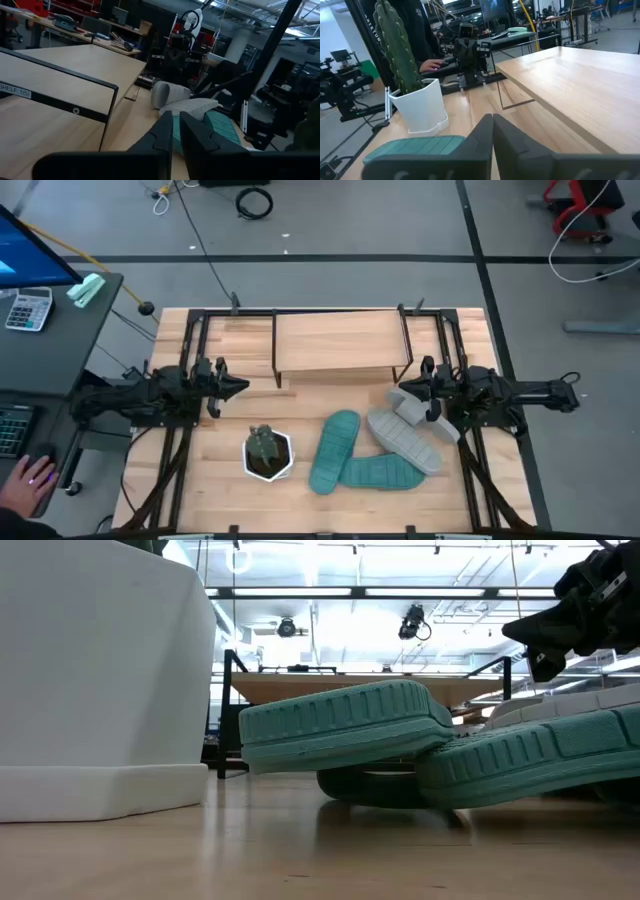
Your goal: Pick and place slides into the shelf
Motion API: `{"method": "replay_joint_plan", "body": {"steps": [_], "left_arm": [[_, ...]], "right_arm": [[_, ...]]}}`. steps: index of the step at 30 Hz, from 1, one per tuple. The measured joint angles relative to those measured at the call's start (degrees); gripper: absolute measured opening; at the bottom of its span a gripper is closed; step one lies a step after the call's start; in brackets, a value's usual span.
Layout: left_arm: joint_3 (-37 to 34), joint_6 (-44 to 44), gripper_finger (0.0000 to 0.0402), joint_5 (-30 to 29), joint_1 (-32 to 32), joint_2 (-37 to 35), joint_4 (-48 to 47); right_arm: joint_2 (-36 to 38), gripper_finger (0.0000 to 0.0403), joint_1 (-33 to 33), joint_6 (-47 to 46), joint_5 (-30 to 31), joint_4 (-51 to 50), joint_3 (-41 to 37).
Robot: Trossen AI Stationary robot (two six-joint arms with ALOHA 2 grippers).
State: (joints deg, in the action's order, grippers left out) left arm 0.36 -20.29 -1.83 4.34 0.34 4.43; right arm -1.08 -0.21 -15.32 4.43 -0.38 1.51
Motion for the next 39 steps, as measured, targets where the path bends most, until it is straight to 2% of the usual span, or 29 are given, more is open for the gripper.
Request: {"method": "replay_joint_plan", "body": {"steps": [7, 18, 29, 39], "left_arm": [[0.0, 0.0, 0.0028, 0.0, 0.0, 0.0, 0.0], [0.0, 0.0, 0.0040, 0.0, 0.0, 0.0, 0.0], [0.0, 0.0, 0.0028, 0.0, 0.0, 0.0, 0.0], [0.0, 0.0, 0.0040, 0.0, 0.0, 0.0, 0.0]], "right_arm": [[0.0, 0.0018, 0.0, 0.0, 0.0, 0.0, 0.0], [0.0, 0.0018, 0.0, 0.0, 0.0, 0.0, 0.0], [0.0, 0.0018, 0.0, 0.0, 0.0, 0.0, 0.0], [0.0, 0.0018, 0.0, 0.0, 0.0, 0.0, 0.0]]}}
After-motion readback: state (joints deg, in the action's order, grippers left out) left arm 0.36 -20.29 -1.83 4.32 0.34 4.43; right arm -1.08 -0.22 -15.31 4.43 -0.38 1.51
